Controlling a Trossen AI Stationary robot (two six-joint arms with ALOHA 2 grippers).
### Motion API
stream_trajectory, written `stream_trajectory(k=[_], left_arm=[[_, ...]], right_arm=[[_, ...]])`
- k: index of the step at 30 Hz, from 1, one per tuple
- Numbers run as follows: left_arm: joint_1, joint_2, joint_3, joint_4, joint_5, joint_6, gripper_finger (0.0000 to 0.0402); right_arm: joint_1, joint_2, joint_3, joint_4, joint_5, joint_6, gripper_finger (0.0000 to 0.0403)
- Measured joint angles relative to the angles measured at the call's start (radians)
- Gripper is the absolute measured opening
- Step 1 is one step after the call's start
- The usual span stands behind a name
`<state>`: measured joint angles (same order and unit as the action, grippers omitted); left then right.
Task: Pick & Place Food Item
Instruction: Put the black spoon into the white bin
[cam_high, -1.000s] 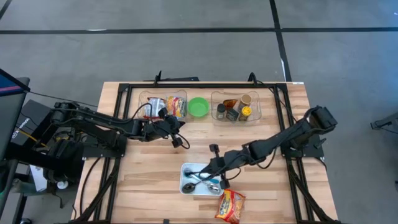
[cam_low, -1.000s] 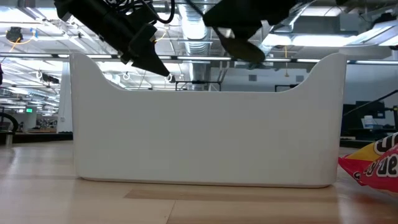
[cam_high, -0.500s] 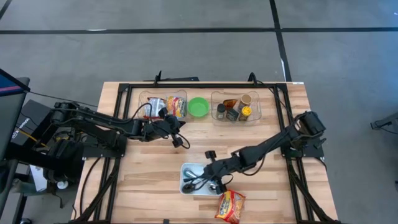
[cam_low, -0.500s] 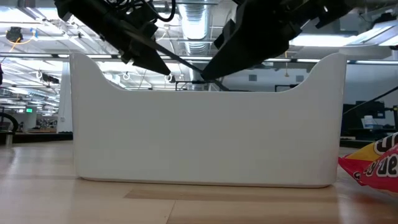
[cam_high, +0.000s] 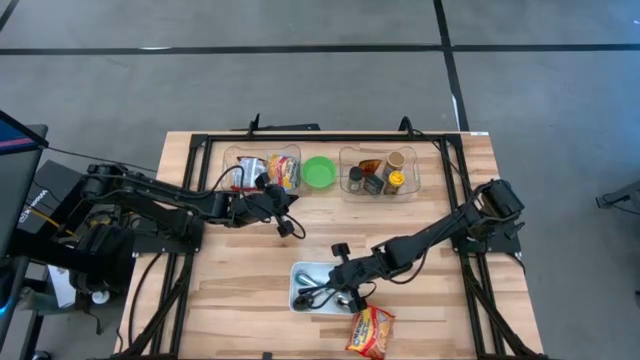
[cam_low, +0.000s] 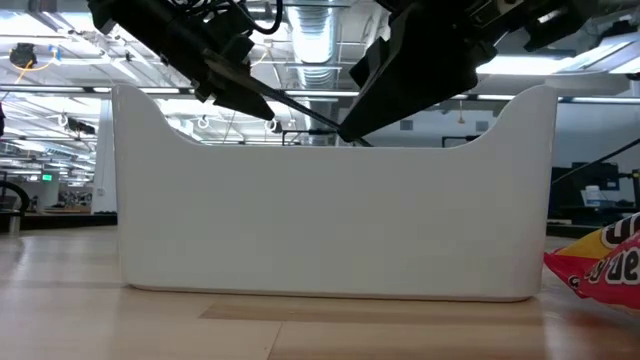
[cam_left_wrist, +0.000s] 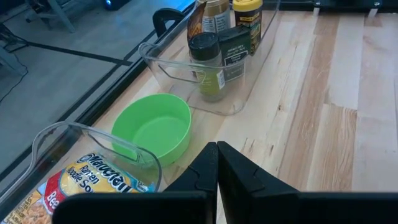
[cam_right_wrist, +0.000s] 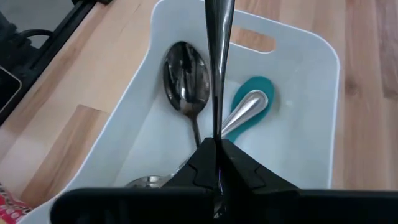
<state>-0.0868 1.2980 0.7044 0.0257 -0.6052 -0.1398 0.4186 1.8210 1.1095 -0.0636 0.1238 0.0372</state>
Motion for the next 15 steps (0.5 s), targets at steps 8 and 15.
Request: stream_trajectory(k=[8,15], left_arm=[[0.0,0.0,0.0,0.0,0.0,0.0,0.0003],[0.0,0.0,0.0,0.002,0.0,0.0,0.0003]], right_arm=[[0.0,0.0,0.0,-0.001,0.0,0.013,0.0006],[0.0,0.014,0.0,0.017,0.0,0.025,0.0006]])
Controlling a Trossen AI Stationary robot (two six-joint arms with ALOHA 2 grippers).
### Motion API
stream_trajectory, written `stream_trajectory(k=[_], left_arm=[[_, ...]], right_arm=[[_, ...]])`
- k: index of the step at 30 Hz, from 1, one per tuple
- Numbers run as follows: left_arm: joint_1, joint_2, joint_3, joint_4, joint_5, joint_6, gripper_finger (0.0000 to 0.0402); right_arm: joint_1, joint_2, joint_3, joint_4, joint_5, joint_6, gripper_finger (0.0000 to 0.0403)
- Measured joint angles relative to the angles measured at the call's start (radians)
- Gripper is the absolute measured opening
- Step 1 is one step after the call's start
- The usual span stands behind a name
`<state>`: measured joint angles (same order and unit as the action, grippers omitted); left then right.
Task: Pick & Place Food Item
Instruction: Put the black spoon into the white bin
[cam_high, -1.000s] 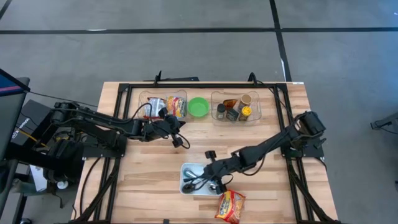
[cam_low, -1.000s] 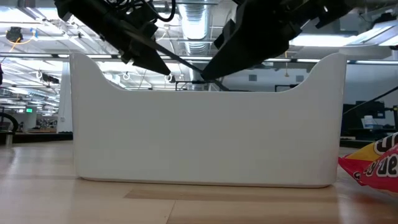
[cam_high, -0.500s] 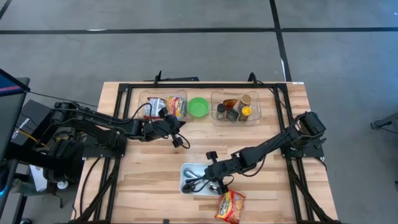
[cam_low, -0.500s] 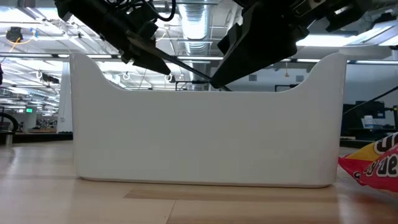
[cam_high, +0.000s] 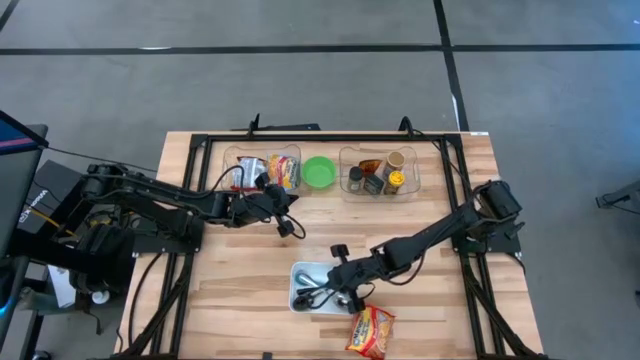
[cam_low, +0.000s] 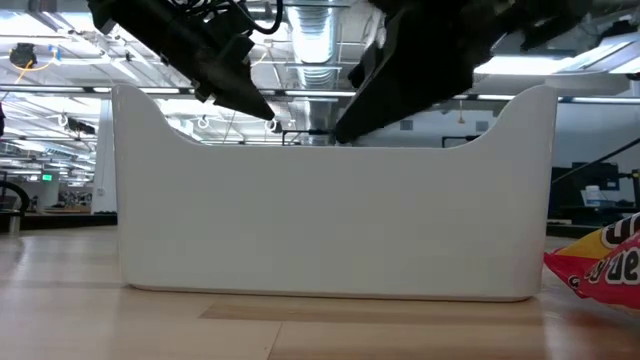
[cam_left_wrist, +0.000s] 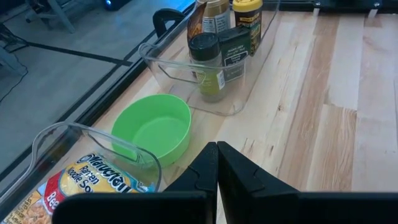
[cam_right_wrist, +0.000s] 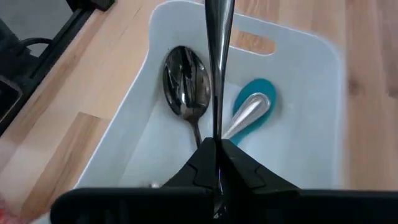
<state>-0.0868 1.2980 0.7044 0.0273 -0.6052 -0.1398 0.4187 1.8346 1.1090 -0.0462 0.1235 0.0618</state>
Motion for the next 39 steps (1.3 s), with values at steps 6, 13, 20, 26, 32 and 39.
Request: stream_trajectory(k=[6,13,20,26,32,39], left_arm=[[0.0,0.0,0.0,0.009,0.0,0.0,0.0003],[0.0,0.0,0.0,0.024,0.0,0.0,0.0003],[0.0,0.0,0.0,0.026,0.0,0.002,0.0003],[0.0,0.0,0.0,0.026,0.0,0.002,0.0003],[0.0,0.0,0.0,0.026,0.0,0.003,0.0003],[0.0,0.0,0.0,0.026,0.0,0.003,0.0003]], right_arm=[[-0.006,0.054,0.01,0.034,-0.025,0.008,0.0006],[-0.006,0.053,0.034,-0.009,-0.048,0.009,0.0006],[-0.007,0.055,0.034,-0.033,-0.051,0.01,0.0006],[-0.009,0.055,0.034,-0.031,-0.05,0.017,0.0006],[-0.01,0.055,0.034,-0.03,-0.048,0.018,0.0006],[-0.008,0.055,0.034,-0.03,-0.05,0.018,0.0034]])
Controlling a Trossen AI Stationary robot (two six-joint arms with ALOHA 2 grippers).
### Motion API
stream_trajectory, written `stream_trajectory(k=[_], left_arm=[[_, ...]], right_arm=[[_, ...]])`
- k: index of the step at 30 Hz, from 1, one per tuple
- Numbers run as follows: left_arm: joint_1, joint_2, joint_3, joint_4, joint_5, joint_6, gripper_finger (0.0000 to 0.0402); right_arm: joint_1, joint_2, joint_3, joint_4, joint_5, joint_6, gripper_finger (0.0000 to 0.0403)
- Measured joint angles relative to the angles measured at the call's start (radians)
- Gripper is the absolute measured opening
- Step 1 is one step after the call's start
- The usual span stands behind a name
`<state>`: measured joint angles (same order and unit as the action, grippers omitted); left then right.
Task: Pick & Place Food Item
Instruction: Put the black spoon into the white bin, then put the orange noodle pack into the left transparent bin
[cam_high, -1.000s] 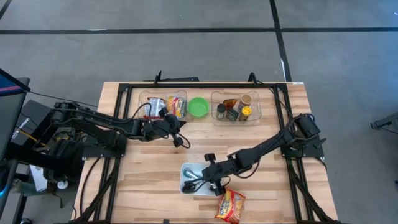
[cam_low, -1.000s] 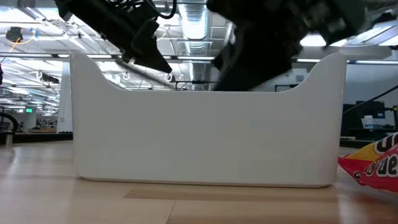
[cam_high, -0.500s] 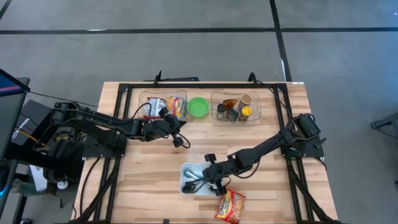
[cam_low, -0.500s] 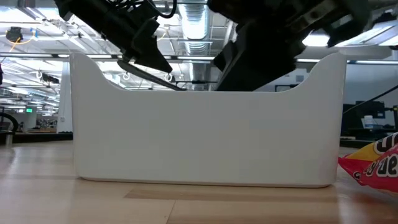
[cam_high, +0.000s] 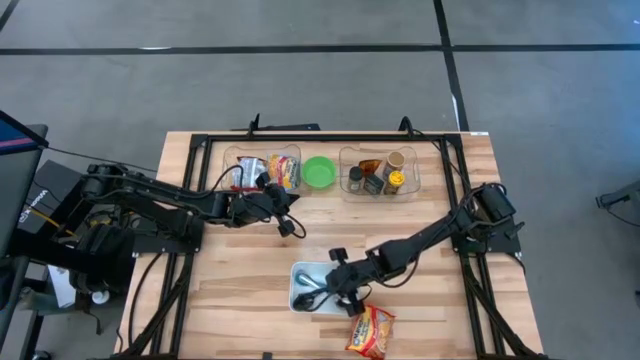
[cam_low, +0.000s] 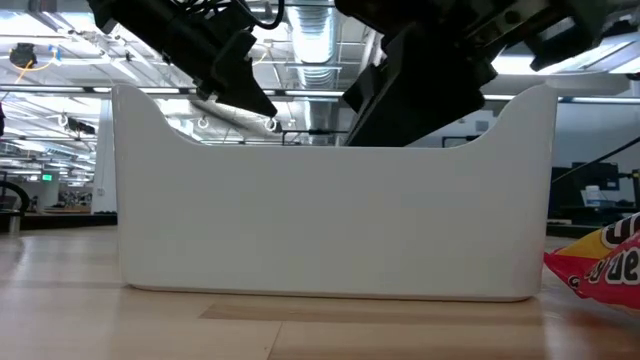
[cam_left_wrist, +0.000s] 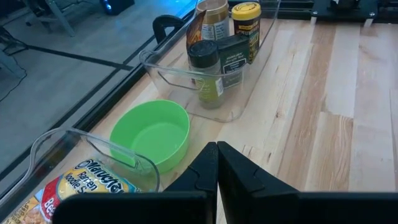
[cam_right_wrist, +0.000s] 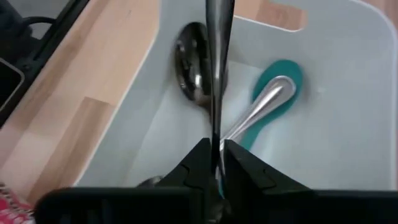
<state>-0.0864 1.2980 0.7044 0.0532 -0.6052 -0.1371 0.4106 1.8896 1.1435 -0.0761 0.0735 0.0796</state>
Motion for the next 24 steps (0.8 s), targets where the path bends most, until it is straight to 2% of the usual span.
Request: stream_trajectory(k=[8,20,24], left_arm=[[0.0,0.0,0.0,0.0,0.0,0.0,0.0003],[0.0,0.0,0.0,0.0,0.0,-0.001,0.0003],[0.0,0.0,0.0,0.0,0.0,-0.002,0.0003]], right_arm=[[-0.002,0.0,0.0,0.001,0.001,0.0,0.0075],[-0.016,-0.001,0.002,-0.004,0.001,0.003,0.0077],[-0.016,-0.002,0.05,-0.059,0.001,0.001,0.0077]])
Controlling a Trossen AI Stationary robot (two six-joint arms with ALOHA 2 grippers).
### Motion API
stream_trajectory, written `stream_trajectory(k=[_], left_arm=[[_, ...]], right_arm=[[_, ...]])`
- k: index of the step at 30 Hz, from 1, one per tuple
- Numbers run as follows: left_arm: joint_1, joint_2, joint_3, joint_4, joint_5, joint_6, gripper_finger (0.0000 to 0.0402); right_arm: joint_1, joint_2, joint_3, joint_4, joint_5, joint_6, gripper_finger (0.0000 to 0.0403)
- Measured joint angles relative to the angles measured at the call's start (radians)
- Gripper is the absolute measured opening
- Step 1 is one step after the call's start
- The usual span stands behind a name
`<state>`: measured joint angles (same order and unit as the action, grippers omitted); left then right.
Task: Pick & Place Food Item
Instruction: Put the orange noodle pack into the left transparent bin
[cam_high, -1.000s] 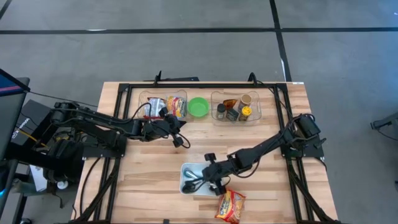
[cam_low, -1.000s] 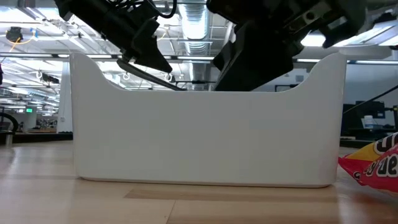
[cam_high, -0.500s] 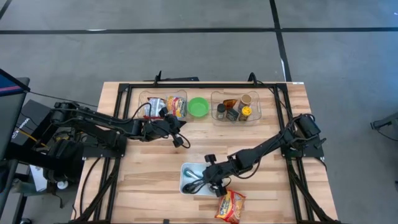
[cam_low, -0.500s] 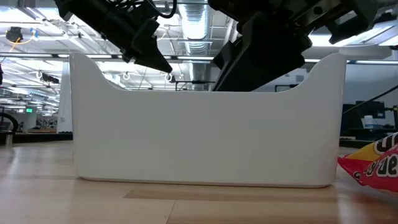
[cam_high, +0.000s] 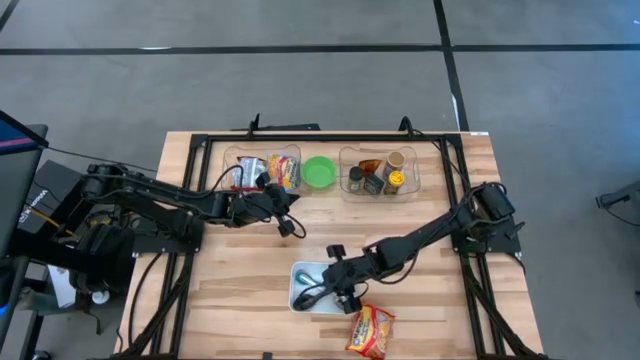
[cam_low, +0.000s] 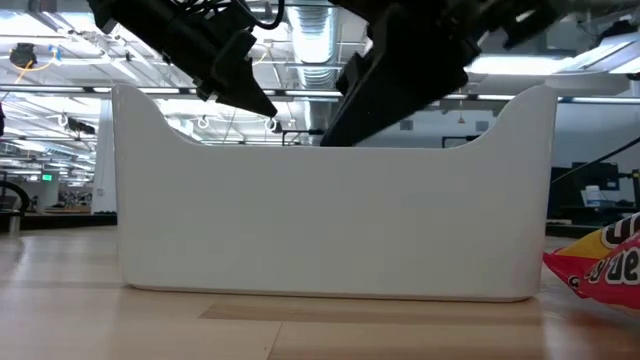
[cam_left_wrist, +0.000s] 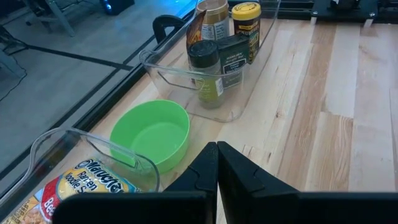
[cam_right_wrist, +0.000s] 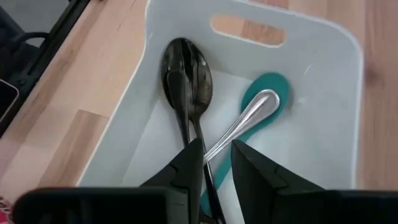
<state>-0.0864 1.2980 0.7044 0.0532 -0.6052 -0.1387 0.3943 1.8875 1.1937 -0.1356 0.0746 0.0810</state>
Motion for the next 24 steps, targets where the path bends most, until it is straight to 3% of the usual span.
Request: stream_trajectory(k=[8,24], left_arm=[[-0.001,0.0,0.0,0.0,0.0,0.0,0.0003],[-0.011,0.0,0.0,0.009,0.0,0.008,0.0003]], right_arm=[[0.026,-0.001,0.136,-0.219,0.0,0.014,0.0077],[0.098,0.0,0.4,-0.832,0.005,0.295,0.0077]])
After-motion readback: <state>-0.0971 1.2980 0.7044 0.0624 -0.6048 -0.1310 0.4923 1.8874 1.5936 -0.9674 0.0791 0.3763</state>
